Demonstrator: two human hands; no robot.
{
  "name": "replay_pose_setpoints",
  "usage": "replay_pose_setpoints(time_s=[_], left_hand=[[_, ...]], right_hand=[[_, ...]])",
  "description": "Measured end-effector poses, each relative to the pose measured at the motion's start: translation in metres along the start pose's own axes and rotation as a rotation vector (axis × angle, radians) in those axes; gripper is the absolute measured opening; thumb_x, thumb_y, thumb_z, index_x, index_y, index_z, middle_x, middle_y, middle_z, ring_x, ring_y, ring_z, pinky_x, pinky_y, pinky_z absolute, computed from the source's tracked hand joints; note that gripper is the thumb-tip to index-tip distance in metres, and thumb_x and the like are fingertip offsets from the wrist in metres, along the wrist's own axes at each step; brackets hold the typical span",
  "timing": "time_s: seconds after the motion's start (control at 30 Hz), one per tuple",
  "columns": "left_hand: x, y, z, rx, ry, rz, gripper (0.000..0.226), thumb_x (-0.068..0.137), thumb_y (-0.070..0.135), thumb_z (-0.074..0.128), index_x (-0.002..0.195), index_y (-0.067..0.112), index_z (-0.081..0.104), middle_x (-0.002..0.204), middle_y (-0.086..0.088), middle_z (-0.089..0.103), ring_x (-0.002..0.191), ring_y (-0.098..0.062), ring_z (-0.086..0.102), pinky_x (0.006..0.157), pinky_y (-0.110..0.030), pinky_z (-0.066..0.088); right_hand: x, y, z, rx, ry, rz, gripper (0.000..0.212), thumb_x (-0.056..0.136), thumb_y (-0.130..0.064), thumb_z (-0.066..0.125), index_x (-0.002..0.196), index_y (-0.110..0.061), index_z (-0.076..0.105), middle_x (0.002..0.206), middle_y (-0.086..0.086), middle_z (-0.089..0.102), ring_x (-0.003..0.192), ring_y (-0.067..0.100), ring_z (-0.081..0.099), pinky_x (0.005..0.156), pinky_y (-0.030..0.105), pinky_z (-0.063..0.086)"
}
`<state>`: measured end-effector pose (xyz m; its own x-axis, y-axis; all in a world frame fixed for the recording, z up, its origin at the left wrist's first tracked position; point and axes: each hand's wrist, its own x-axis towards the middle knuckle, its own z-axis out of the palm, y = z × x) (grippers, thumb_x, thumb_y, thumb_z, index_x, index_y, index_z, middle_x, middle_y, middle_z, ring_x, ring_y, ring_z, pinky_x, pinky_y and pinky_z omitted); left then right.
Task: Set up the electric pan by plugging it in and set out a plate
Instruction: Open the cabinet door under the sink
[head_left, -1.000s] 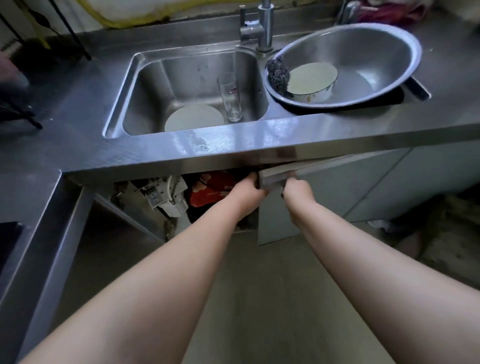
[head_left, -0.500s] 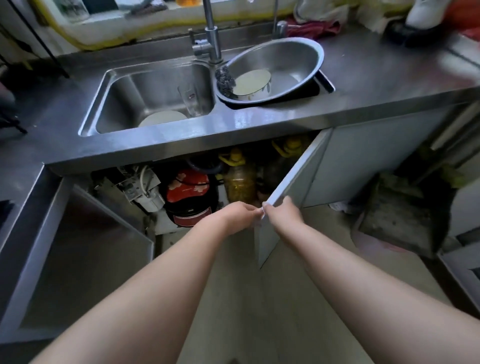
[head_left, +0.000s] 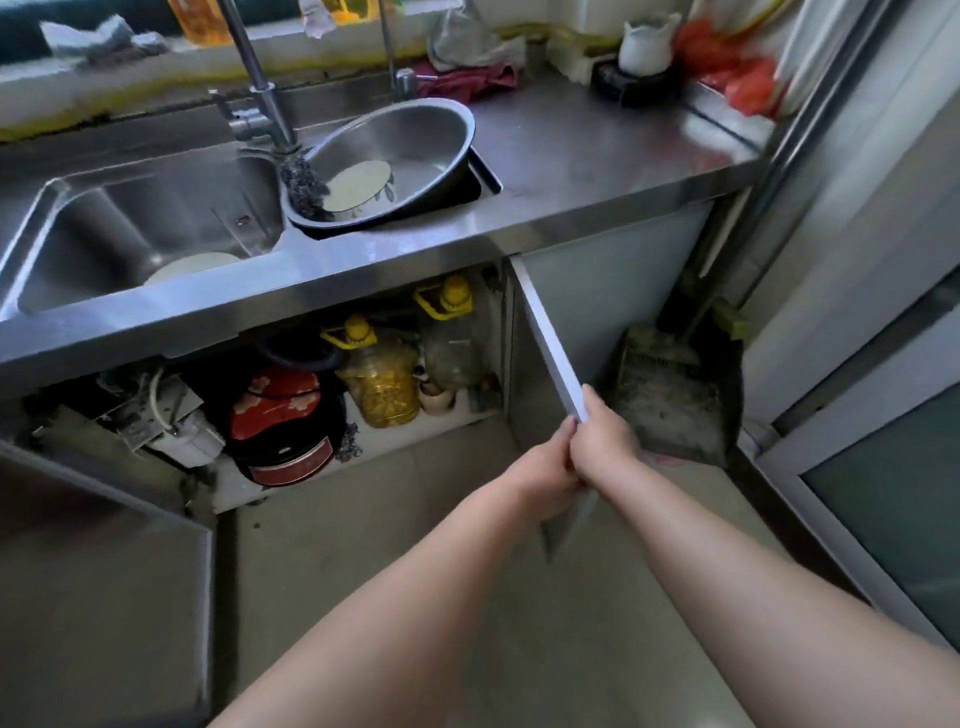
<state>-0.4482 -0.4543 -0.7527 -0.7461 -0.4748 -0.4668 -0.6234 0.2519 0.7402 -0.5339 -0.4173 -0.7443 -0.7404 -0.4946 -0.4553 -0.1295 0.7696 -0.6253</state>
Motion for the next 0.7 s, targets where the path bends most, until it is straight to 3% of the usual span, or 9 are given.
replay_pose_setpoints(time_s=[0.07,0.1,0.17,0.23,0.37,0.43,0.53,0.7], left_hand=[[0.014,0.011,0.011,0.156,0.053,0.029,0.079,0.094,0.020,0.052,0.153,0.029,-0.001,0.145,-0.016,0.045,0.123,-0.031,0.054,0.101,-0.041,0.047],[0.021,0.015,0.014,0.259,0.077,0.034,0.084,0.094,0.015,0.050,0.151,0.034,-0.009,0.151,-0.019,0.036,0.125,-0.033,0.053,0.098,-0.043,0.048],[0.032,0.024,0.014,0.489,0.122,0.036,0.097,0.089,0.002,0.048,0.147,0.043,-0.018,0.162,-0.012,-0.002,0.140,-0.034,0.033,0.102,-0.045,0.042],[0.041,0.030,0.010,0.694,0.182,0.101,0.101,0.085,-0.004,0.046,0.146,0.046,-0.016,0.160,-0.001,-0.021,0.148,-0.032,0.010,0.109,-0.049,0.033],[0.064,0.045,0.000,0.921,0.142,0.208,0.095,0.086,0.000,0.047,0.151,0.039,-0.009,0.160,0.010,-0.018,0.150,-0.025,-0.002,0.113,-0.050,0.028],[0.074,0.056,0.000,0.948,0.089,0.172,0.086,0.090,0.008,0.048,0.153,0.033,-0.006,0.161,0.013,-0.013,0.149,-0.027,-0.003,0.112,-0.050,0.030],[0.081,0.064,-0.001,0.936,0.051,0.140,0.070,0.098,0.021,0.039,0.154,0.028,-0.003,0.161,0.014,-0.011,0.149,-0.031,-0.005,0.111,-0.046,0.032],[0.062,0.038,-0.025,0.822,0.094,0.211,0.076,0.095,0.010,0.044,0.154,0.025,-0.001,0.162,0.005,-0.011,0.150,-0.017,0.000,0.113,-0.042,0.033]], right_hand=[[0.009,0.014,-0.017,-0.122,0.047,-0.069,0.043,0.099,-0.026,0.037,0.140,-0.033,0.047,0.141,0.002,0.054,0.122,0.026,0.053,0.094,0.026,0.037],[0.014,0.018,-0.025,-0.176,0.030,-0.107,0.048,0.099,-0.019,0.035,0.144,-0.034,0.041,0.143,0.004,0.052,0.124,0.027,0.052,0.097,0.028,0.038],[0.021,0.023,-0.041,-0.310,0.047,-0.118,0.064,0.095,-0.006,0.029,0.151,-0.037,0.025,0.147,0.004,0.045,0.127,0.028,0.050,0.103,0.034,0.040],[0.027,0.028,-0.049,-0.453,0.075,-0.131,0.069,0.095,-0.003,0.028,0.154,-0.036,0.013,0.154,0.001,0.034,0.131,0.027,0.045,0.104,0.040,0.039],[0.030,0.045,-0.051,-0.693,0.136,-0.293,0.071,0.095,-0.001,0.036,0.156,-0.019,0.004,0.163,0.007,0.006,0.142,0.028,0.030,0.112,0.039,0.031],[0.031,0.051,-0.046,-0.728,0.188,-0.333,0.068,0.096,-0.003,0.038,0.155,-0.011,0.004,0.163,0.011,0.004,0.146,0.026,0.021,0.118,0.037,0.022],[0.026,0.049,-0.036,-0.731,0.244,-0.339,0.057,0.101,-0.008,0.026,0.154,-0.007,0.005,0.162,0.013,0.005,0.148,0.026,0.016,0.121,0.037,0.015],[0.013,0.040,-0.017,-0.795,0.293,-0.463,0.059,0.098,-0.004,0.023,0.154,-0.005,0.002,0.162,0.016,0.000,0.150,0.030,0.003,0.122,0.042,0.000]])
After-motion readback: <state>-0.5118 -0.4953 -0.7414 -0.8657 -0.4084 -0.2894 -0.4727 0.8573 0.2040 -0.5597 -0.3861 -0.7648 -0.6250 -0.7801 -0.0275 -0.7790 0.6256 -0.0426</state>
